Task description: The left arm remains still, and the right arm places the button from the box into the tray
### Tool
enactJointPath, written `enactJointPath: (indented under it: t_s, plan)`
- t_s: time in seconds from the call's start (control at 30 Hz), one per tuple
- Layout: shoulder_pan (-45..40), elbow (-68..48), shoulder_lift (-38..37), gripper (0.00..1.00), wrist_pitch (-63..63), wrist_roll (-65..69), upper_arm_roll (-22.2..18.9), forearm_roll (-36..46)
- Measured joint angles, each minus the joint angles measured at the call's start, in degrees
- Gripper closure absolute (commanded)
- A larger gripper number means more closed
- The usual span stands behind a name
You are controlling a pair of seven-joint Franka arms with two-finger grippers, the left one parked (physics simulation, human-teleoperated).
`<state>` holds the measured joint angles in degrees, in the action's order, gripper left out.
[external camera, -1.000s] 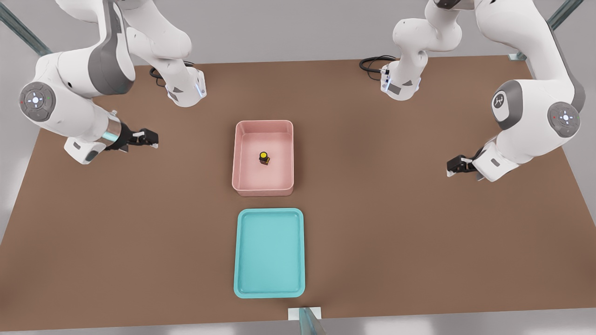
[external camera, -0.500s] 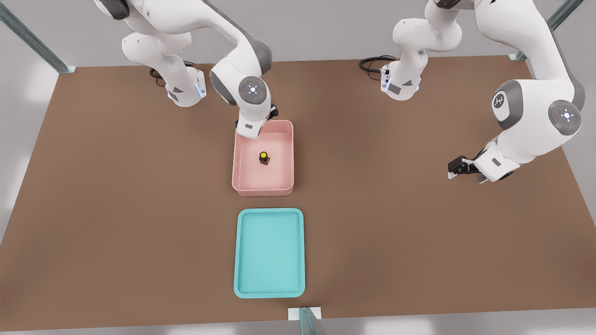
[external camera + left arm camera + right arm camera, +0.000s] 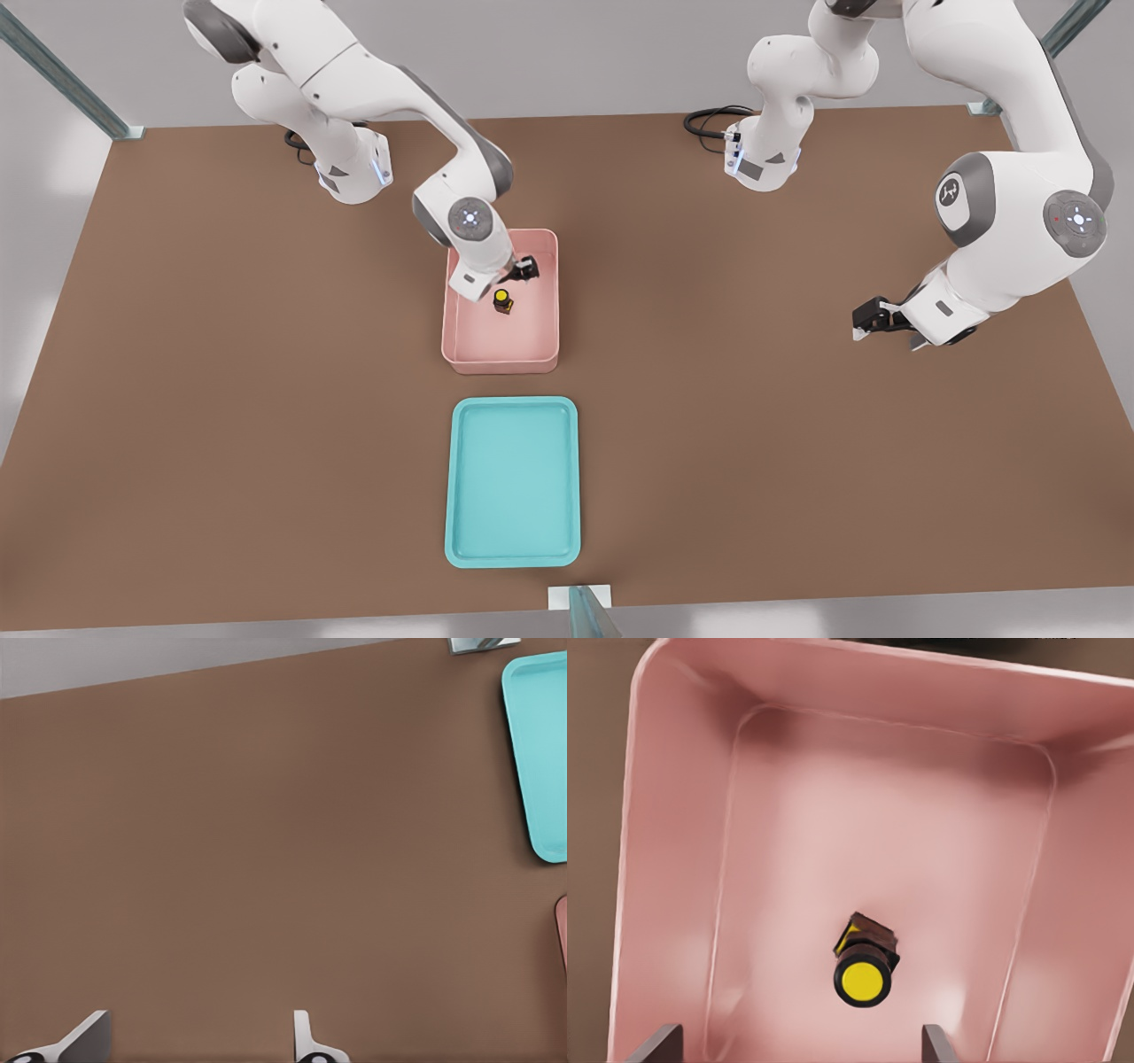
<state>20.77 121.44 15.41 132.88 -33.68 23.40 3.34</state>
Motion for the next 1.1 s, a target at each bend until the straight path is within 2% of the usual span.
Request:
enactJointPath:
  t_s: [0.2,0.83,1.1]
  plan:
    - [0.02,-0.01,3.61,0.0,4.32,-3.03,-0.17,-1.74]
    - [1.04,-2.41,9.45,0.01,0.71,-8.44,-1.18,-8.51]
    - [1.9,-1.31,9.25,0.07,1.12,-10.23,-1.0,-8.7]
